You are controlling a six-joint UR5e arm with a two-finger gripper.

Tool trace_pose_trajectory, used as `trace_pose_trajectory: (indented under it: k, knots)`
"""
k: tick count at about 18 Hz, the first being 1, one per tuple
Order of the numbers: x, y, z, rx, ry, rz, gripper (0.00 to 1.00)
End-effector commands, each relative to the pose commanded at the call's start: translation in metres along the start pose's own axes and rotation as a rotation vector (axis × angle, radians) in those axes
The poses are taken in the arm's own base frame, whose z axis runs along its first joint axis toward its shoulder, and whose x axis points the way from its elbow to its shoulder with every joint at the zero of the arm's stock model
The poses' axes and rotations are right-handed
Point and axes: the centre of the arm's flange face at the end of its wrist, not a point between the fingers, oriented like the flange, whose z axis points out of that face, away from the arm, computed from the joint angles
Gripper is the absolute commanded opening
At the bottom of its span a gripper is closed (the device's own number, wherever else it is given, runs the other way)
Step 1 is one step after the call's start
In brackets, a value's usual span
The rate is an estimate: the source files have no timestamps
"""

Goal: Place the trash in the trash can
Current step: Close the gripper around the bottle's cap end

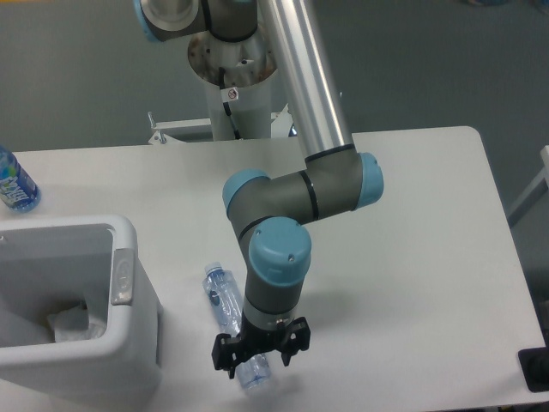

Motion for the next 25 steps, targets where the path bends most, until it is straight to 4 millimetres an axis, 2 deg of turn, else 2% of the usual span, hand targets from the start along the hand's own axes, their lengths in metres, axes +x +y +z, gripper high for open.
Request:
trace_pose_trajectory:
  k: [3,7,17,21,25]
  knots:
    - [0.006,0.002,0.009,-0.012,-0.008,0.010,1.00]
    - [0.001,0.007,0.022,-0.035,-0.039,0.025,1.00]
    - [0.002,0.011,0.035,-0.056,-0.070,0.034,1.00]
    - [0.006,0.012,0.037,-0.061,-0.075,0.038,0.96]
    - [0.005,0.013,0.040,-0.066,-0.075,0.039,0.84]
